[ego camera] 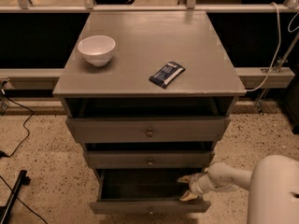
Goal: Open bottom drawer
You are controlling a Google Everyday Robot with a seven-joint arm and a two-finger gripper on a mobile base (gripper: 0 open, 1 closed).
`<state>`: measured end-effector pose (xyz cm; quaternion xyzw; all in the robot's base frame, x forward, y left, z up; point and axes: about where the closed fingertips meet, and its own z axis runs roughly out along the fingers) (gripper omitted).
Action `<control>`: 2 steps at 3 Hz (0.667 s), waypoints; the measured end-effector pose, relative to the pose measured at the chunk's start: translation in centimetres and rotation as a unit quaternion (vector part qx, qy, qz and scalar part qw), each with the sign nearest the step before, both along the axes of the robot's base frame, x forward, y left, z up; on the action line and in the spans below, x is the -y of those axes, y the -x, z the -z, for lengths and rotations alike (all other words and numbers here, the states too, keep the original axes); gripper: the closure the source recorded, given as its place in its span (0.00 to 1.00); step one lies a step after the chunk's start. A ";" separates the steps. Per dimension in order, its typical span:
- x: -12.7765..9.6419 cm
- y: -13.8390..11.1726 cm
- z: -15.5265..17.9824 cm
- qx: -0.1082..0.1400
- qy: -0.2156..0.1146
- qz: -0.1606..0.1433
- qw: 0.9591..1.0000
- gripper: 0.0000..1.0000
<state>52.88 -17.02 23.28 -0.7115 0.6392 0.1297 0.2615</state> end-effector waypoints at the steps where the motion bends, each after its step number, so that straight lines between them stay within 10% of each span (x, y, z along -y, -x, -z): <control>1: 0.3 -1.0 0.7 0.004 0.002 0.012 1.000 0.61; 2: 0.9 -1.8 2.2 -0.006 0.008 0.027 1.000 0.83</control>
Offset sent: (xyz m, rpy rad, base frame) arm 0.0297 -0.0242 -0.0418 -0.0416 0.0377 -0.1042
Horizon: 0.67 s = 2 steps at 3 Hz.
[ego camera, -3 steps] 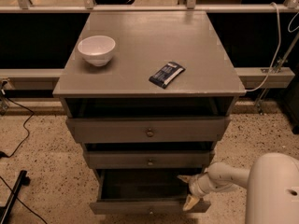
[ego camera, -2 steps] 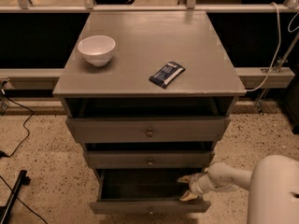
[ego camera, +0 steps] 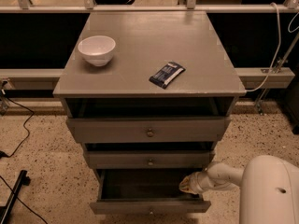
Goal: Open bottom drawer
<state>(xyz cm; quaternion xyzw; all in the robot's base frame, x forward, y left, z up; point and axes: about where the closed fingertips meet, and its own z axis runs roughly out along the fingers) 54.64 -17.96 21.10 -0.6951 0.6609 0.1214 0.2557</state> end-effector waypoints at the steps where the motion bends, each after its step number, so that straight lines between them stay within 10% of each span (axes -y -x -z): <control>1: 0.9 -0.3 2.3 -0.011 0.004 0.012 1.000 0.83; 2: 1.8 -0.5 4.5 -0.020 0.006 0.021 1.000 0.83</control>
Offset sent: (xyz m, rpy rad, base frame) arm 0.0107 -0.0317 -0.0688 -0.0203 0.0535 -0.0693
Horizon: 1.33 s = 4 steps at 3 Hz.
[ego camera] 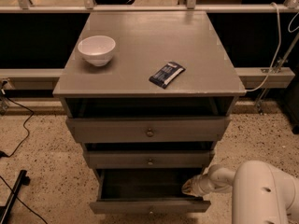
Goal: Open bottom drawer
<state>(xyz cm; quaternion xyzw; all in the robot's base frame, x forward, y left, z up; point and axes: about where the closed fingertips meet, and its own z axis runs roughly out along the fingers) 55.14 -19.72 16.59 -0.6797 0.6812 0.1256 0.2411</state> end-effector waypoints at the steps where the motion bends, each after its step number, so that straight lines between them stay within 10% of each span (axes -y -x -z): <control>1: 0.2 0.0 2.1 -0.029 0.013 -0.007 0.999 0.82; 4: 2.7 8.3 0.0 -0.124 -0.004 0.011 0.992 0.82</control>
Offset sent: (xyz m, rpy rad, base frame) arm -0.0261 -0.0157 -0.0346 -0.0097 0.2082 0.0296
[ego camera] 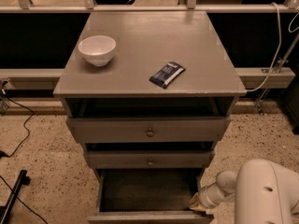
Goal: Open bottom drawer
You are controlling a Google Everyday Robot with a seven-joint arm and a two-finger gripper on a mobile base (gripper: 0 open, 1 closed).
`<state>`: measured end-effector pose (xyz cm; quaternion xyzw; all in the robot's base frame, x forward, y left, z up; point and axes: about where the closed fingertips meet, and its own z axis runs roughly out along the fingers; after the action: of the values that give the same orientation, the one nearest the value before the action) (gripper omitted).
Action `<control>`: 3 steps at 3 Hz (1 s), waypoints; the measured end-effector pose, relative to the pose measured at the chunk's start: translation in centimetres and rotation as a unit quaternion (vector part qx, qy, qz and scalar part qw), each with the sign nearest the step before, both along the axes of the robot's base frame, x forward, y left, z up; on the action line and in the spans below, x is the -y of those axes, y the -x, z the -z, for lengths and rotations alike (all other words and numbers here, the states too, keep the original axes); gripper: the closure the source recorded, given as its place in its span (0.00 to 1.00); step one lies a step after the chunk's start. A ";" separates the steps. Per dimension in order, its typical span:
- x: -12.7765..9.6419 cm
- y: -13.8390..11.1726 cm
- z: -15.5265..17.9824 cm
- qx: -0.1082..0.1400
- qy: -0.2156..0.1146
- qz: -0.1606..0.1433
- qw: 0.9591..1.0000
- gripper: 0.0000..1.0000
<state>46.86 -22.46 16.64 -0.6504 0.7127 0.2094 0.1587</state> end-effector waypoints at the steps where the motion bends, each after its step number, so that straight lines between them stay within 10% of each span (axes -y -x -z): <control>1: 0.7 3.3 -1.4 -0.025 0.016 0.001 1.000 0.82; 3: -0.7 1.8 -1.9 0.018 0.001 -0.022 1.000 0.99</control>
Offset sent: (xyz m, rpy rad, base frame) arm -0.0496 -0.0037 0.0271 -0.0259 0.0481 0.0360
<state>45.06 -21.78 18.49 -0.6698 0.6953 0.2002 0.1666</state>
